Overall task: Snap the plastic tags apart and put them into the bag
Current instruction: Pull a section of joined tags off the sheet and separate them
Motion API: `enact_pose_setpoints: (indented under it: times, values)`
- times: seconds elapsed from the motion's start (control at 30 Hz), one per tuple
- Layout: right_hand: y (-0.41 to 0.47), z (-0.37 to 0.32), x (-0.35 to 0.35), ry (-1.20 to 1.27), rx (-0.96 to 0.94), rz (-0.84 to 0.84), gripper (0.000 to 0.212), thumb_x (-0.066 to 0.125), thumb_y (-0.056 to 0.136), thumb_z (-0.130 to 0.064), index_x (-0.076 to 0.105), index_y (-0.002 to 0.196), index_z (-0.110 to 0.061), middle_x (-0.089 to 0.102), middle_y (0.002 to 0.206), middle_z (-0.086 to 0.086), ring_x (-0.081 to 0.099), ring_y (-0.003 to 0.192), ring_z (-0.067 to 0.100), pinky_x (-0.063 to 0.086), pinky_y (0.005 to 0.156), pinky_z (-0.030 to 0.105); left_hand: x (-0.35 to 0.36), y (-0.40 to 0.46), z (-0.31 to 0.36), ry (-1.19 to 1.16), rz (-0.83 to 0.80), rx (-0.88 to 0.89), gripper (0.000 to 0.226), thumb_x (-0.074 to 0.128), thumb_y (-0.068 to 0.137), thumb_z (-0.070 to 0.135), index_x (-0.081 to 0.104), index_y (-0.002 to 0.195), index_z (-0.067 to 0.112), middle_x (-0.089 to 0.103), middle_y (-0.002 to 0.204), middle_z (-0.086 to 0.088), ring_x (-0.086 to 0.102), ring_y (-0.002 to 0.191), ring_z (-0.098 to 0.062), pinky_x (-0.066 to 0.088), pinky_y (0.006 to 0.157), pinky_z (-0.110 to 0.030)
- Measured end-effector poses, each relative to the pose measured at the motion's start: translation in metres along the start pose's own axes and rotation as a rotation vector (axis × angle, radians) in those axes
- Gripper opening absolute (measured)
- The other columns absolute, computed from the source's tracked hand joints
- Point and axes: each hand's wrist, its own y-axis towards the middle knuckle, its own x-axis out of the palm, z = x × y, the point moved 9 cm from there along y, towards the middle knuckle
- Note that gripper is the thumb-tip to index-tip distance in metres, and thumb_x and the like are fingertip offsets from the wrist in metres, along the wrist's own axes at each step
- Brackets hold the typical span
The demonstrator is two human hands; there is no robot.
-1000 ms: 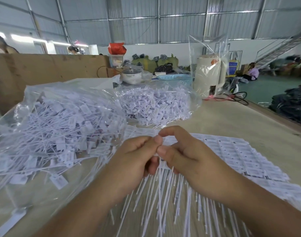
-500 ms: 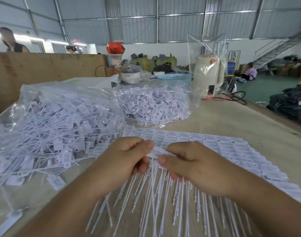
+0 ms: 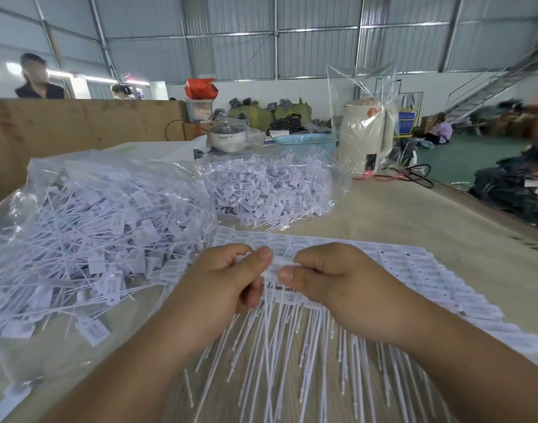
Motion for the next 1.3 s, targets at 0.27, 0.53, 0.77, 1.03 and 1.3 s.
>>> enact_pose_setpoints:
  times: [0.27, 0.53, 0.77, 1.03, 1.3]
  values:
    - [-0.005, 0.012, -0.069, 0.121, 0.073, 0.394, 0.050, 0.054, 0.088, -0.050, 0.048, 0.061, -0.009, 0.040, 0.054, 0.001, 0.035, 0.047, 0.015, 0.029, 0.038, 0.017, -0.022, 0.002, -0.008, -0.236, 0.202, -0.056, 0.034, 0.064, 0.065, 0.052, 0.059, 0.045, 0.025, 0.051, 0.047, 0.003, 0.044, 0.040, -0.007, 0.036, 0.039, -0.015]
    - [-0.004, 0.006, 0.016, -0.189, -0.064, -0.084, 0.048, 0.047, 0.092, -0.058, 0.030, 0.134, -0.042, 0.068, 0.078, 0.004, 0.064, 0.071, 0.016, 0.053, 0.072, 0.042, 0.008, -0.005, 0.003, 0.073, -0.068, 0.027, 0.048, 0.063, 0.082, 0.059, 0.057, 0.054, 0.021, 0.051, 0.045, 0.001, 0.040, 0.044, -0.013, 0.033, 0.047, -0.022]
    - [-0.001, 0.007, 0.021, -0.179, -0.047, -0.126, 0.058, 0.050, 0.091, -0.056, 0.026, 0.141, -0.039, 0.070, 0.095, 0.006, 0.067, 0.085, 0.023, 0.051, 0.081, 0.048, 0.013, -0.006, -0.001, 0.162, -0.163, -0.018, 0.045, 0.055, 0.082, 0.057, 0.057, 0.055, 0.021, 0.053, 0.047, 0.000, 0.042, 0.048, -0.018, 0.036, 0.053, -0.030]
    - [-0.004, -0.004, 0.020, -0.102, -0.117, -0.098, 0.012, 0.057, 0.096, -0.033, 0.065, 0.094, -0.024, 0.072, 0.083, -0.015, 0.065, 0.067, 0.009, 0.051, 0.066, 0.026, 0.022, -0.006, -0.009, 0.000, -0.234, -0.110, 0.038, 0.065, 0.075, 0.056, 0.061, 0.055, 0.024, 0.058, 0.052, -0.001, 0.048, 0.046, -0.010, 0.038, 0.046, -0.018]
    - [-0.005, -0.010, 0.012, -0.203, -0.180, 0.028, 0.015, 0.060, 0.092, -0.040, 0.058, 0.088, -0.025, 0.061, 0.069, -0.005, 0.056, 0.060, 0.012, 0.047, 0.059, 0.041, 0.037, -0.013, -0.022, -0.449, -0.193, -0.313, 0.042, 0.082, 0.066, 0.033, 0.058, 0.090, 0.008, 0.060, 0.066, -0.008, 0.059, 0.054, -0.018, 0.050, 0.046, -0.029]
